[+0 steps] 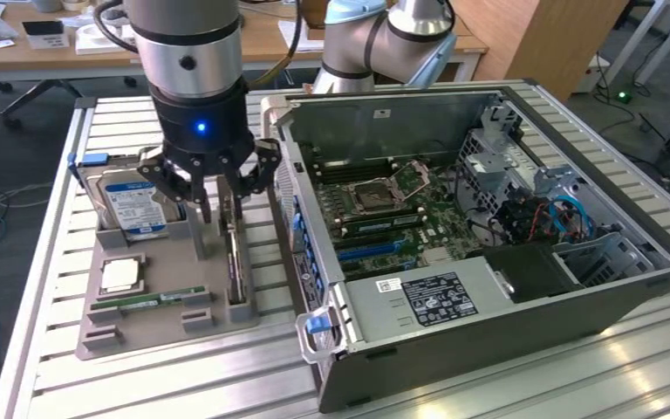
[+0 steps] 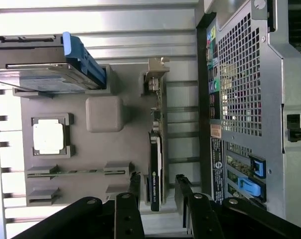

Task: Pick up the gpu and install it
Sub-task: 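Pick up the gpu and move the gpu toward the slot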

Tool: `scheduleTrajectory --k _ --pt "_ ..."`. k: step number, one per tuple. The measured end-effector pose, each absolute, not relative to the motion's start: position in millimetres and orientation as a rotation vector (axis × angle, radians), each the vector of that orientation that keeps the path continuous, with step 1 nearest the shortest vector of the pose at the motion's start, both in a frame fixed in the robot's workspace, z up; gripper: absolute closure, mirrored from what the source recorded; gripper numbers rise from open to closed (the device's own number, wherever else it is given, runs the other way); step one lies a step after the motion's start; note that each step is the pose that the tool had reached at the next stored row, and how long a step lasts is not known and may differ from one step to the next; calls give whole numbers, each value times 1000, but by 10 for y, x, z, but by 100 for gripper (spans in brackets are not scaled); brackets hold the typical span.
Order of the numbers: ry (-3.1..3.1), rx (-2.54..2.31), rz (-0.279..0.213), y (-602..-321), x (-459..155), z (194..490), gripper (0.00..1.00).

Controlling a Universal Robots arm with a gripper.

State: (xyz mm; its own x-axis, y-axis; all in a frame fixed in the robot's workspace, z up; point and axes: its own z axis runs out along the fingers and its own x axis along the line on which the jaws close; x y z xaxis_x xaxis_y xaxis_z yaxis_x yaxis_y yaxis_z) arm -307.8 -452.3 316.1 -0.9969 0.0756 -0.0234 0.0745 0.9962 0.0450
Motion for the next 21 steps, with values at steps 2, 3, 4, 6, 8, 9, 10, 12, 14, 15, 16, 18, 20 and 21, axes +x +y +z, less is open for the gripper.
scheduleTrajectory --k 2,3,4,6,8,9,10,12,14,15,16,18,20,21 --pt "3114 117 69 -4523 -3078 3137 58" --pt "3114 117 69 -4523 -3078 3124 58" --pt "3114 117 69 -4523 -3078 3113 58" --pt "3114 117 69 -4523 -3078 3090 58" --pt "3114 117 69 -4521 -3078 3061 58" --pt "3114 117 69 -4521 -3078 3044 58" --pt "3114 117 69 -4520 -3078 3028 58" --pt "3114 117 69 -4518 -3078 2996 58" --pt "3114 117 69 -4517 -3078 2966 58" --pt "3114 117 69 -4516 -3078 2952 58" --pt "3114 117 69 -4515 -3078 2938 58" --pt "3114 117 69 -4514 -3078 2909 58" --pt "3114 117 69 -4512 -3078 2879 58" --pt "3114 117 69 -4512 -3078 2863 58"
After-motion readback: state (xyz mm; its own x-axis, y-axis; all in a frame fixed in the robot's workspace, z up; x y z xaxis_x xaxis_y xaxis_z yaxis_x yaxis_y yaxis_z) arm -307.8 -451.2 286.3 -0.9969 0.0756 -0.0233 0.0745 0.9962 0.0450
